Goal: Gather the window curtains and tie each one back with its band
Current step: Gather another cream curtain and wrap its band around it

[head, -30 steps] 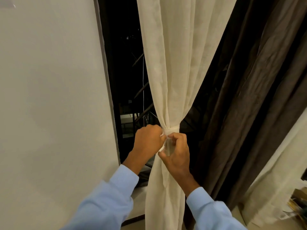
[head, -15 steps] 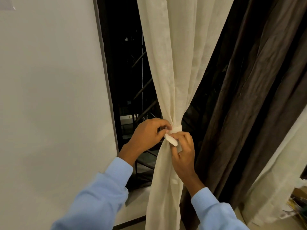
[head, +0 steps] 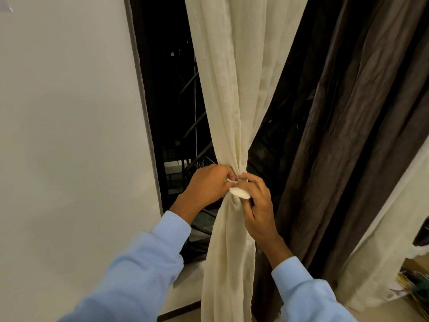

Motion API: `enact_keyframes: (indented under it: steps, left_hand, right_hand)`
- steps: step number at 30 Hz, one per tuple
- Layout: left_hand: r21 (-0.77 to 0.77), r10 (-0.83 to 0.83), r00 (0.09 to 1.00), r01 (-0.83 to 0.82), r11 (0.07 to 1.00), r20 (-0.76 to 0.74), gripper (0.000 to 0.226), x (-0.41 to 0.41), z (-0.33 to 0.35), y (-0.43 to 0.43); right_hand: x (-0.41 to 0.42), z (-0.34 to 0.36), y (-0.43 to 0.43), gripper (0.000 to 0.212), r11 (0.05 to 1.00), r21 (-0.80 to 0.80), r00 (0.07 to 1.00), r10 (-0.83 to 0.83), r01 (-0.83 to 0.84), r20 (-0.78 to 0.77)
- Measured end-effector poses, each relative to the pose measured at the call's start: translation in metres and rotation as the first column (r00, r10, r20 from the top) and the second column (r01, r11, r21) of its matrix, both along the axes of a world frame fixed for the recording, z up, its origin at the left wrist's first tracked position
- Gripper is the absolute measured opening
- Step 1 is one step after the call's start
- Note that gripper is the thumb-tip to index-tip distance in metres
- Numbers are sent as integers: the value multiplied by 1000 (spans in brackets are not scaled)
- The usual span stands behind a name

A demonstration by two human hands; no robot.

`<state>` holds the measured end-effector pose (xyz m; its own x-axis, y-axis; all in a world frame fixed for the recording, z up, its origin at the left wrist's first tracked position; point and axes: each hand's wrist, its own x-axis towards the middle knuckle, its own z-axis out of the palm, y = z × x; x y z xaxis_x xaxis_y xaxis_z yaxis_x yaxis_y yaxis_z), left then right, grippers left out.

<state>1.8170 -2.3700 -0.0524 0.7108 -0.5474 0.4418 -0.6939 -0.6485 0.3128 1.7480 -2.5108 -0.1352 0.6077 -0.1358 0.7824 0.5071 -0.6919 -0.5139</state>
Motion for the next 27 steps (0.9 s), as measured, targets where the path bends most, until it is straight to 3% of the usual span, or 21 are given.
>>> enact_keyframes:
  steps: [4, 8, 12, 17, 23, 27]
  left_hand:
    - [77, -49, 998, 51, 996, -29, 13, 1, 1, 5]
    - [-53, -165, 967, 158, 986, -193, 23, -4, -1, 15]
    - [-9, -164, 979, 164, 986, -124, 26, -8, -5, 21]
    - [40, -171, 984, 172, 984, -44, 23, -8, -9, 26]
    - [-31, -160, 986, 159, 987, -43, 29, -8, -18, 28]
    - [-123, -204, 970, 188, 974, -129, 31, -9, -22, 27]
  right_hand:
    - [3, 15, -6, 23, 998, -5, 998, 66, -66, -20]
    - [7, 37, -13, 15, 996, -87, 999, -15, 12, -31]
    - [5, 55, -12, 18, 995, -104, 996, -3, -6, -94]
    - [-2, 61, -17, 13, 980, -197, 999, -12, 1, -53]
    - [-6, 64, -24, 7, 978, -207, 999, -38, 38, 4]
    - [-5, 68, -26, 8, 938, -346, 999, -19, 2, -44]
